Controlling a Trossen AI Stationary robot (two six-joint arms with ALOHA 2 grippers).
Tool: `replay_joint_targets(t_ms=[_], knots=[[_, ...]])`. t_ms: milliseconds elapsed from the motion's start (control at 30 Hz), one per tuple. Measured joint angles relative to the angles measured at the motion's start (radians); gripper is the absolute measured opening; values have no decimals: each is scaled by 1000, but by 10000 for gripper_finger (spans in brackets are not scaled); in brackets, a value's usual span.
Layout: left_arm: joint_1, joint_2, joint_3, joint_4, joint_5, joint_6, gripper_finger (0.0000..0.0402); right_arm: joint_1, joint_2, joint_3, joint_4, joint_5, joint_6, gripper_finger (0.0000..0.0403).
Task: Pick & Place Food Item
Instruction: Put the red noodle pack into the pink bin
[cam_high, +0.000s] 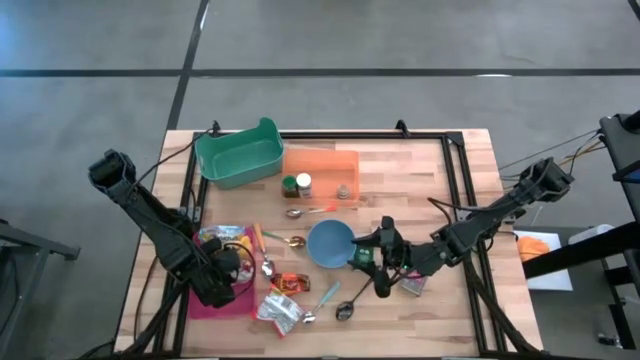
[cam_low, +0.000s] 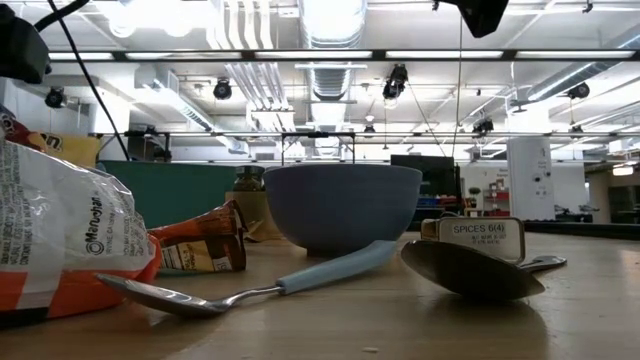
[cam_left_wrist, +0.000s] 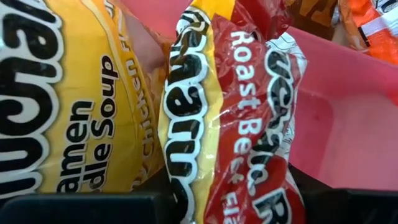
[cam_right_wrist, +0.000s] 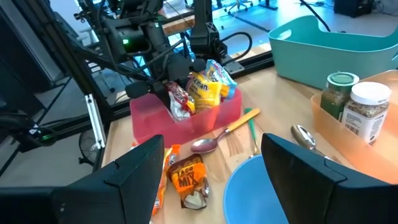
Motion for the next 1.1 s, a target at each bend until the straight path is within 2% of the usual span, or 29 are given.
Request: replay_joint_targets(t_ms=[200, 433, 733, 900, 1100], knots=[[0, 0, 0, 1, 4, -7, 115, 0, 0, 0, 0, 0, -1, 265], [0, 0, 0, 7, 11, -6, 183, 1, 0, 0, 0, 0, -2, 265], [0, 0, 3, 6, 56, 76, 265, 1, 0, 0, 0, 0, -4, 265], [1, 0, 3, -24, 56, 70, 274, 1, 0, 0, 0, -1, -4, 265], [1, 0, 78, -173, 56, 26, 269, 1, 0, 0, 0, -1, -4, 265]])
